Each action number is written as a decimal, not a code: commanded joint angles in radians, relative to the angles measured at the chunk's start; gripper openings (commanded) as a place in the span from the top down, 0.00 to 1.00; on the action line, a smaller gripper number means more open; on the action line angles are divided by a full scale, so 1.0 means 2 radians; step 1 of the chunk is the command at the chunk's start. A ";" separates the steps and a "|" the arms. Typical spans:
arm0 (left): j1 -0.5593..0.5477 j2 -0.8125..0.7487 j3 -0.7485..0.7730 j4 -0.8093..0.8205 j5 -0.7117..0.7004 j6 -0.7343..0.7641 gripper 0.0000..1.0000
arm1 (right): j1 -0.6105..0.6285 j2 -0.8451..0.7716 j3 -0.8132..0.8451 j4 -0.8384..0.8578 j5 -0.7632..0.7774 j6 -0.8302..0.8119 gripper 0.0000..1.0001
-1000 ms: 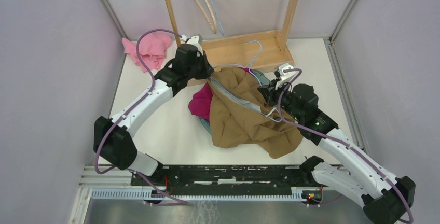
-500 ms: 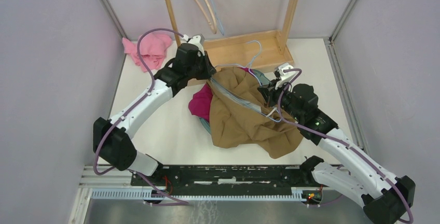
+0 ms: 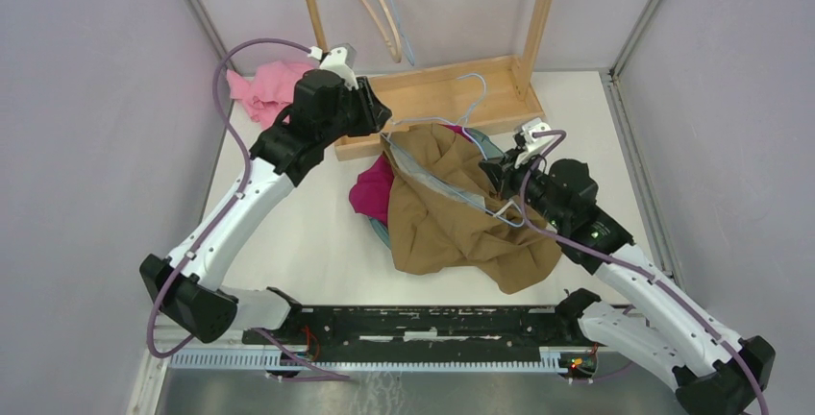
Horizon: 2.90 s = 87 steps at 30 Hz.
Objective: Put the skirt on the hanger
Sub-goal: Hang the skirt on the hanger, then place the hanger on the clothesline.
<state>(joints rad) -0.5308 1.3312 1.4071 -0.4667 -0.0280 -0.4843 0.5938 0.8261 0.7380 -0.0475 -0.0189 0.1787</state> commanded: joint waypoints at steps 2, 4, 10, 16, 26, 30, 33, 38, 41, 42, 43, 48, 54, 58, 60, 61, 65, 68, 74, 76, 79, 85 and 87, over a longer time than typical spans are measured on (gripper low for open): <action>-0.001 -0.021 0.015 -0.007 -0.020 0.015 0.59 | 0.001 -0.036 0.021 0.010 0.004 -0.002 0.99; 0.000 -0.023 0.013 -0.008 -0.020 0.014 0.59 | 0.001 -0.047 0.027 0.000 0.006 -0.005 0.99; 0.000 -0.026 0.007 -0.007 -0.020 0.012 0.59 | 0.001 -0.085 0.065 -0.061 0.014 -0.024 0.99; 0.000 -0.031 0.006 -0.006 -0.023 0.010 0.59 | 0.001 -0.099 0.128 -0.150 0.033 -0.044 0.99; 0.001 -0.034 0.000 -0.005 -0.017 0.005 0.59 | 0.002 -0.044 0.292 -0.258 0.066 -0.074 0.99; 0.001 -0.034 -0.002 -0.005 -0.013 0.005 0.59 | 0.002 -0.002 0.367 -0.296 0.075 -0.088 0.99; 0.001 -0.034 -0.003 -0.006 -0.009 0.005 0.59 | 0.001 0.021 0.408 -0.306 0.085 -0.093 0.99; 0.001 -0.035 -0.007 -0.005 -0.001 0.001 0.59 | 0.001 0.070 0.498 -0.332 0.093 -0.104 0.99; 0.001 -0.038 -0.011 -0.003 0.003 -0.001 0.59 | 0.001 0.098 0.552 -0.339 0.100 -0.112 0.99; 0.001 -0.039 -0.012 -0.003 0.003 -0.001 0.59 | 0.001 0.109 0.572 -0.344 0.101 -0.115 0.99; 0.001 -0.039 -0.012 -0.003 0.003 -0.001 0.59 | 0.001 0.121 0.596 -0.350 0.101 -0.119 0.99; 0.001 -0.043 -0.010 -0.005 0.003 0.000 0.59 | 0.001 0.181 0.719 -0.373 0.113 -0.134 0.99; 0.002 -0.044 -0.006 -0.010 0.006 0.003 0.59 | 0.001 0.231 0.825 -0.379 0.144 -0.168 0.99; 0.002 -0.045 -0.008 -0.010 0.011 0.001 0.59 | 0.001 0.244 0.850 -0.353 0.173 -0.190 0.99; 0.002 -0.046 -0.011 -0.008 0.015 -0.002 0.59 | 0.001 0.240 0.837 -0.324 0.187 -0.202 0.99; 0.001 -0.047 -0.013 -0.006 0.018 -0.002 0.59 | 0.001 0.236 0.827 -0.308 0.191 -0.209 0.99; 0.001 -0.049 -0.020 -0.004 0.025 -0.007 0.59 | 0.001 0.231 0.802 -0.254 0.206 -0.232 0.99; 0.001 -0.051 -0.024 -0.003 0.030 -0.010 0.60 | 0.001 0.237 0.787 -0.208 0.209 -0.248 0.99; 0.001 -0.058 -0.030 -0.002 0.034 -0.013 0.60 | 0.001 0.279 0.795 -0.145 0.209 -0.279 0.99; 0.001 -0.060 -0.033 -0.003 0.037 -0.016 0.59 | 0.001 0.298 0.805 -0.129 0.209 -0.288 0.99; 0.001 -0.064 -0.039 0.000 0.043 -0.019 0.59 | -0.002 0.324 0.814 -0.112 0.206 -0.298 0.99; 0.001 -0.075 -0.055 0.002 0.047 -0.022 0.60 | -0.044 0.388 0.859 -0.117 0.167 -0.258 0.99; 0.002 -0.079 -0.062 0.003 0.047 -0.022 0.60 | -0.084 0.418 0.886 -0.128 0.139 -0.209 0.99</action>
<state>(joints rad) -0.5297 1.2106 1.3014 -0.4923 0.0460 -0.5041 0.5312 1.6165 2.3737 -0.4381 0.3542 -0.3634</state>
